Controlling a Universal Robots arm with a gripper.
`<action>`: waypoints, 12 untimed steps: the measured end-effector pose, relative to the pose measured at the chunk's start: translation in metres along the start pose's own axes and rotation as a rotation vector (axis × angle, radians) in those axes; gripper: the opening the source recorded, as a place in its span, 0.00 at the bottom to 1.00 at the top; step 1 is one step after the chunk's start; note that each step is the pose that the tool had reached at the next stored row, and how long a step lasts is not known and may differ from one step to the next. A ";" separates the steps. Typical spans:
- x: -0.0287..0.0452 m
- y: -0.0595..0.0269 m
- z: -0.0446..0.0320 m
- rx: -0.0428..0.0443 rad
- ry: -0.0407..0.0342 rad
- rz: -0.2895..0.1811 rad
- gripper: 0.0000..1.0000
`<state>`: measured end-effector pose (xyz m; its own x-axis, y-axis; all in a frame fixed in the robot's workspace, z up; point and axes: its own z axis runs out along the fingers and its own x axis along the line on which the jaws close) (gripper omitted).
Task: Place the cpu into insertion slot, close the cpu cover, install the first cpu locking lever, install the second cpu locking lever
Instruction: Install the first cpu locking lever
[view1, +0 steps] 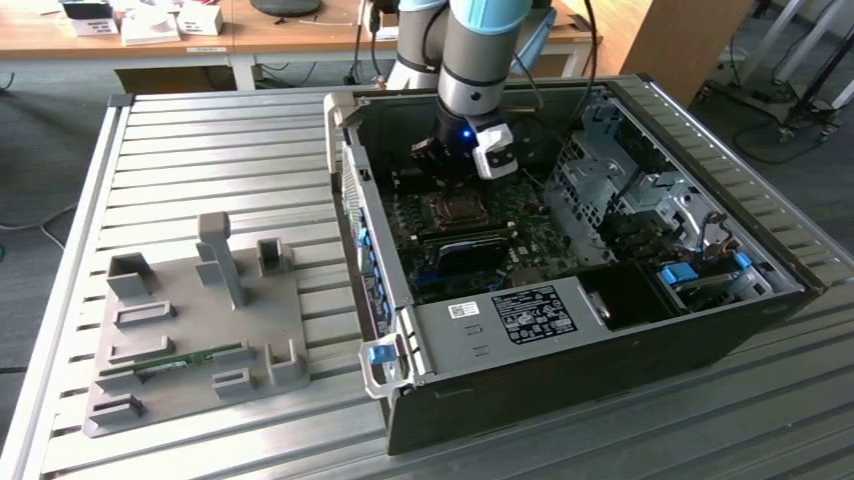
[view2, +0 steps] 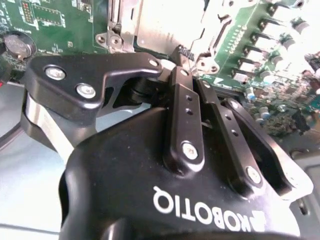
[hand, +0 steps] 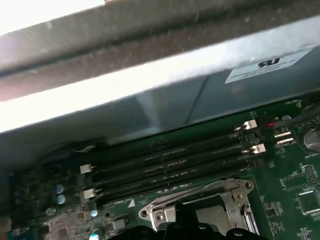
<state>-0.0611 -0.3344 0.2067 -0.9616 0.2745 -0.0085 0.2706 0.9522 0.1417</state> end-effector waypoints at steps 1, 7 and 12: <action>0.0000 0.0003 -0.0019 0.0007 0.0022 0.000 0.11; -0.0001 0.0013 -0.0089 0.0026 0.0099 0.001 0.11; -0.0002 0.0013 -0.0090 0.0029 0.0137 -0.024 0.11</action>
<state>-0.0610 -0.3344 0.2158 -0.9683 0.2498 0.0017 0.2476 0.9589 0.1388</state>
